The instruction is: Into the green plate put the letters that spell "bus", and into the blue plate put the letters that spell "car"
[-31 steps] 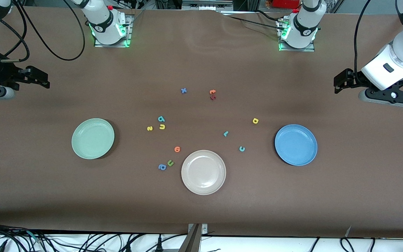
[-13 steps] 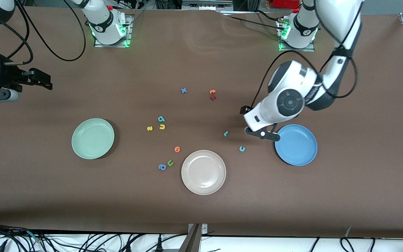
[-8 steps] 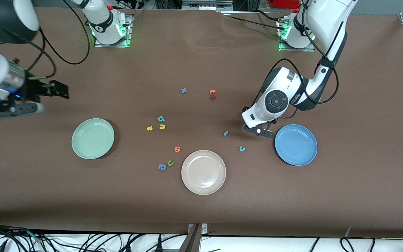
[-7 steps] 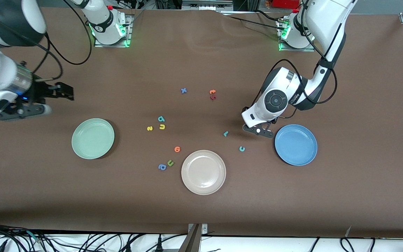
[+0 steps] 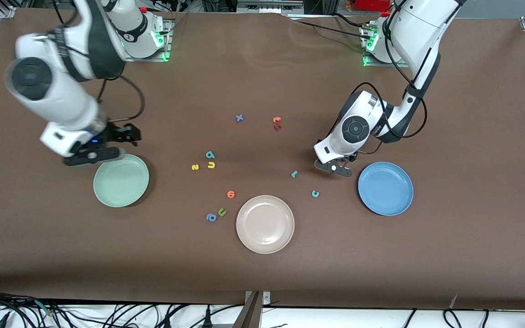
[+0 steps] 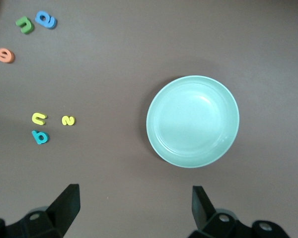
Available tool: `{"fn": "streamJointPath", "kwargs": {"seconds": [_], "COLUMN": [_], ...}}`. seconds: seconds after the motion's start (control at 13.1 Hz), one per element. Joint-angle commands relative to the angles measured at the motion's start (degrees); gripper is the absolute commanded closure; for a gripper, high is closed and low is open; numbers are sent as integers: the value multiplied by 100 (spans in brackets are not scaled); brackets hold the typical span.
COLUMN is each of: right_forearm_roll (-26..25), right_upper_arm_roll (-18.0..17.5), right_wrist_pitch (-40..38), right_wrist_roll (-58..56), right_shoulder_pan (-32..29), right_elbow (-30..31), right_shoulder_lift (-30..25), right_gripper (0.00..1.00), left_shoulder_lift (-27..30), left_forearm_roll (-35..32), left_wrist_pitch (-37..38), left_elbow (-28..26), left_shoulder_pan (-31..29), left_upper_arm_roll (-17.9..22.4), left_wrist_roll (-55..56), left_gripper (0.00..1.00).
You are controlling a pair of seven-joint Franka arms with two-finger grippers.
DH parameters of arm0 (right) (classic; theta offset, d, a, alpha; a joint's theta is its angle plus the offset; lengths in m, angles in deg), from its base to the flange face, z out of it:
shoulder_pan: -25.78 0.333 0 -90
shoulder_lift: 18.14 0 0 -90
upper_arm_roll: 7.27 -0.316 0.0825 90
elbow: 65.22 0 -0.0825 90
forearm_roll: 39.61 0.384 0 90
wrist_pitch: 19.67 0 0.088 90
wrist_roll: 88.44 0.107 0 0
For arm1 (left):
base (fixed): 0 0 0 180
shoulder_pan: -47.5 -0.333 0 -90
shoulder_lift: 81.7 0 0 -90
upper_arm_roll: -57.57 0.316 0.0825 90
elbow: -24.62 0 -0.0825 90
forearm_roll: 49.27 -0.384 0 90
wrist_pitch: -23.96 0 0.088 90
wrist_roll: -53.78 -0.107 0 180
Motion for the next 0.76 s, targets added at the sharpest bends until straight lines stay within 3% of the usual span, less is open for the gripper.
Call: {"fn": "streamJointPath", "kwargs": {"seconds": [0.0, 0.15, 0.31, 0.46, 0.69], "right_forearm_roll": [-246, -264, -246, -246, -255], "right_upper_arm_roll": [-290, -432, -441, -449, -607], "right_wrist_pitch": [551, 1480, 2194, 2704, 3277], "right_wrist_roll": [493, 977, 1048, 1529, 1734], "right_shoulder_pan": [39, 56, 56, 65, 74], "right_elbow": [642, 1178, 1373, 1408, 1435], "right_shoulder_lift": [-3, 111, 392, 743, 1314], "right_gripper": [0, 0, 0, 0, 0], "left_shoulder_lift": [-10, -19, 16, 234, 482], "left_forearm_roll": [-186, -186, -186, -186, -186], "left_wrist_pitch": [-59, -59, -7, 290, 1265], "left_elbow": [-50, -50, -32, 38, 659], "left_shoulder_pan": [1, -8, -16, -25, -156], "left_upper_arm_roll": [13, 13, 13, 22, 65], "left_wrist_roll": [-4, -4, -12, -4, -326], "left_gripper": [42, 69, 83, 85, 84]}}
